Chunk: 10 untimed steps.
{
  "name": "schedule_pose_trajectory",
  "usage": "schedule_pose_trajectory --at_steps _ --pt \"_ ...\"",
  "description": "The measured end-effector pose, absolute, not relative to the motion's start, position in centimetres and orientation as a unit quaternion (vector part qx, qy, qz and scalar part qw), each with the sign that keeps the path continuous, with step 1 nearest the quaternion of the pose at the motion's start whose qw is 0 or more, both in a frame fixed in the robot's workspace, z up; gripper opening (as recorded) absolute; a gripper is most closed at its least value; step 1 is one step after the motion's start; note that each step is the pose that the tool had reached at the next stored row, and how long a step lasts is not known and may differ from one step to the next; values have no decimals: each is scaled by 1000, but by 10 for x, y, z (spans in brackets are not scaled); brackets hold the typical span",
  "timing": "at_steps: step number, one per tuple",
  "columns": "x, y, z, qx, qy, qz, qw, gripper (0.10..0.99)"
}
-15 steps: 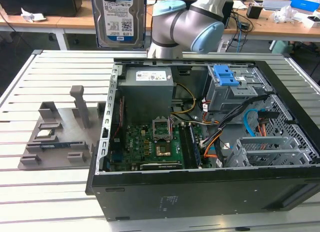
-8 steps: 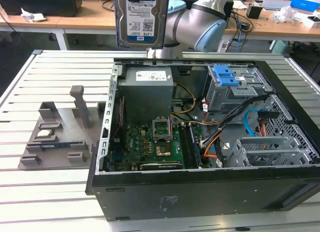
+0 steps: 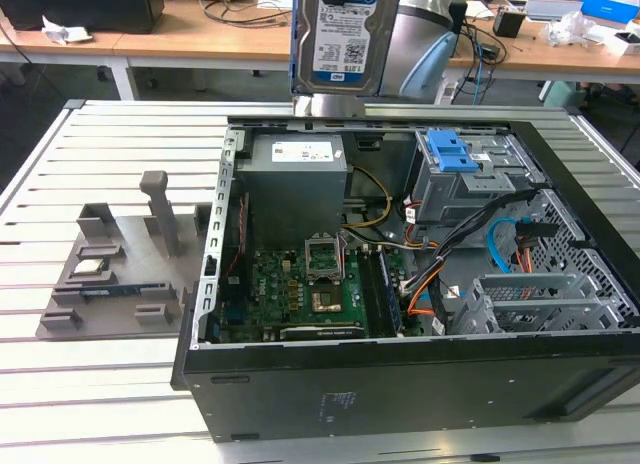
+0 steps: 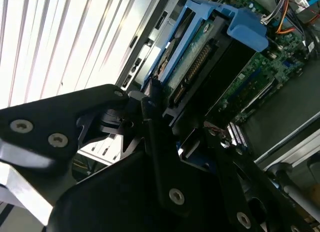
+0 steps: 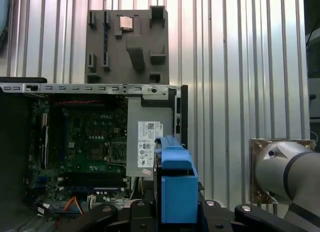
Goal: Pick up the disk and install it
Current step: 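Pick up the disk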
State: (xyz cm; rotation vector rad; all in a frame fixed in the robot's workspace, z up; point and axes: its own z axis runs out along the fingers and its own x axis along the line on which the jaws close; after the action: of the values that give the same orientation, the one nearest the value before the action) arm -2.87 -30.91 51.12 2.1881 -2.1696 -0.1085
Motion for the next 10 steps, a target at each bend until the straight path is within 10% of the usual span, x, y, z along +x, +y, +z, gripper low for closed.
schedule_pose_trajectory --at_steps 10 --pt "9 -308 511 709 -703 -36 30 365"
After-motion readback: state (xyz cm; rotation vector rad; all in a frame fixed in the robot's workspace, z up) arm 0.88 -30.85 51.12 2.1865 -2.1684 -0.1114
